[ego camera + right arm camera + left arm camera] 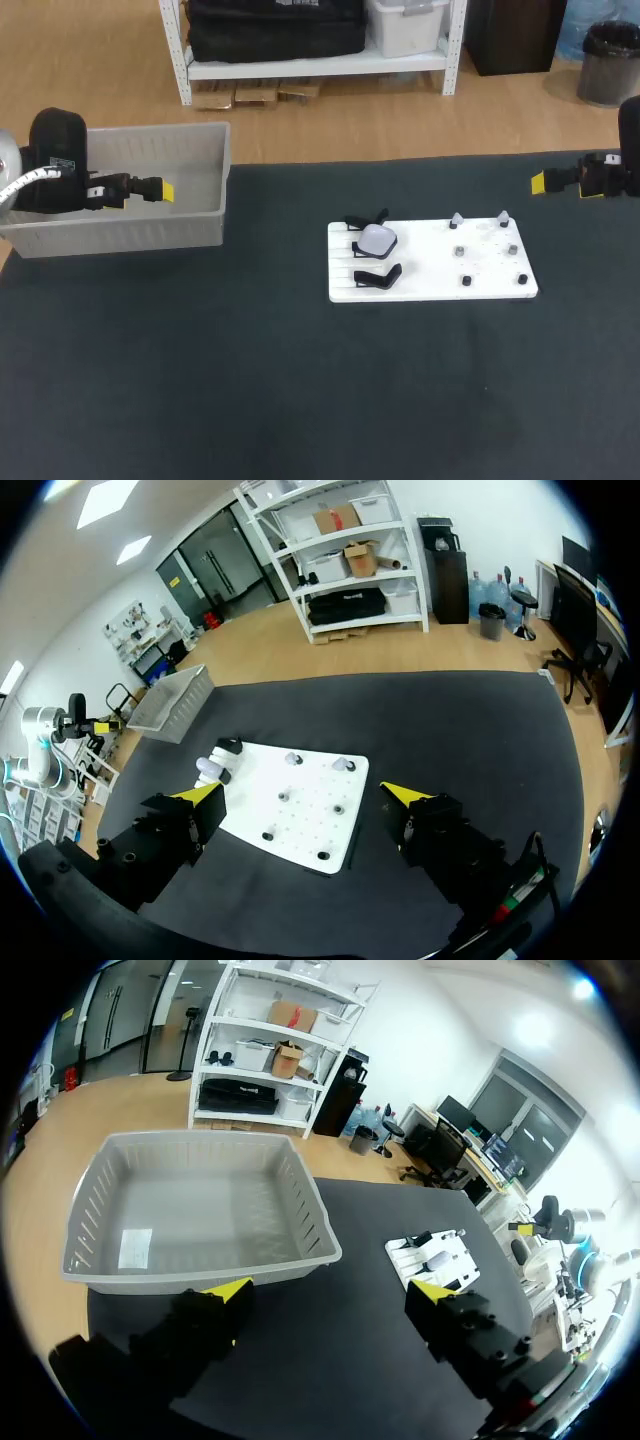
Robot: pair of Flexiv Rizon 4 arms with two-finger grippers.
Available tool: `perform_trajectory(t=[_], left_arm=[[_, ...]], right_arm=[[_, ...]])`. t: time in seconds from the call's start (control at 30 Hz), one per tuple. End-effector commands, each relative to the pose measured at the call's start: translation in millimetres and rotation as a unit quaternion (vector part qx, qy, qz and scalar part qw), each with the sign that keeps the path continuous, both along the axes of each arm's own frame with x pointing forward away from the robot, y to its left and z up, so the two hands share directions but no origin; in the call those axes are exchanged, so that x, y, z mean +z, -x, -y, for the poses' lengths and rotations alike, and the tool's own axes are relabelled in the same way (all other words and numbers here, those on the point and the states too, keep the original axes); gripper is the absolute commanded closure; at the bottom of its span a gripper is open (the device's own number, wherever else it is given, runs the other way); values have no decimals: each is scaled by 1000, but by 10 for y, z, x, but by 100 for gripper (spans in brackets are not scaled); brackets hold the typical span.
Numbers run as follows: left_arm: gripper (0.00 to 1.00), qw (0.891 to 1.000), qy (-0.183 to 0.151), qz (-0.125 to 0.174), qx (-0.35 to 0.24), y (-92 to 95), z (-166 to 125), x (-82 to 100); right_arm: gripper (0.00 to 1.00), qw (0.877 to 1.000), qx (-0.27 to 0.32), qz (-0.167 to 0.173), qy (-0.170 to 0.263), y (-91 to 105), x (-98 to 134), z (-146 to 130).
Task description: Pick up each earbud case from the left stands, insert the matching earbuds, close the lid, and place the case in the box.
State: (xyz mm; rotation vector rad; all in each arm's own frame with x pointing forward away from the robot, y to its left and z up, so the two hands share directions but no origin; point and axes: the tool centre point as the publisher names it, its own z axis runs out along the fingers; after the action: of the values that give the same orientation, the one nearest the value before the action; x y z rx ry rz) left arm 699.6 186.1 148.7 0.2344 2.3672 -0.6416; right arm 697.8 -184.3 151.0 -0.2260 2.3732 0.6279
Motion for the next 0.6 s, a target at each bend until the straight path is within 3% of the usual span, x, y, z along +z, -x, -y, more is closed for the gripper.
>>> perform_trajectory(t=[0.03, 0.4, 0.47, 0.5, 0.57, 0.6], left_arm=[[0, 1000, -4, -4, 2, -5, 16, 18], [0, 1000, -4, -4, 2, -5, 16, 18], [0, 994, 47, 85, -45, -42, 0, 67], [0, 986, 70, 128, -83, -57, 0, 90], [0, 951, 107, 228, -179, -33, -4, 140], [0, 938, 113, 247, -214, -38, -5, 147]], right_arm=[[0, 1000, 1, 0, 0, -5, -3, 3], [0, 1000, 1, 0, 0, -5, -3, 3], [0, 1000, 1, 0, 0, -5, -3, 3], [0, 1000, 1, 0, 0, -5, -3, 3], [0, 1000, 1, 0, 0, -5, -3, 3], [0, 1000, 1, 0, 0, -5, -3, 3]])
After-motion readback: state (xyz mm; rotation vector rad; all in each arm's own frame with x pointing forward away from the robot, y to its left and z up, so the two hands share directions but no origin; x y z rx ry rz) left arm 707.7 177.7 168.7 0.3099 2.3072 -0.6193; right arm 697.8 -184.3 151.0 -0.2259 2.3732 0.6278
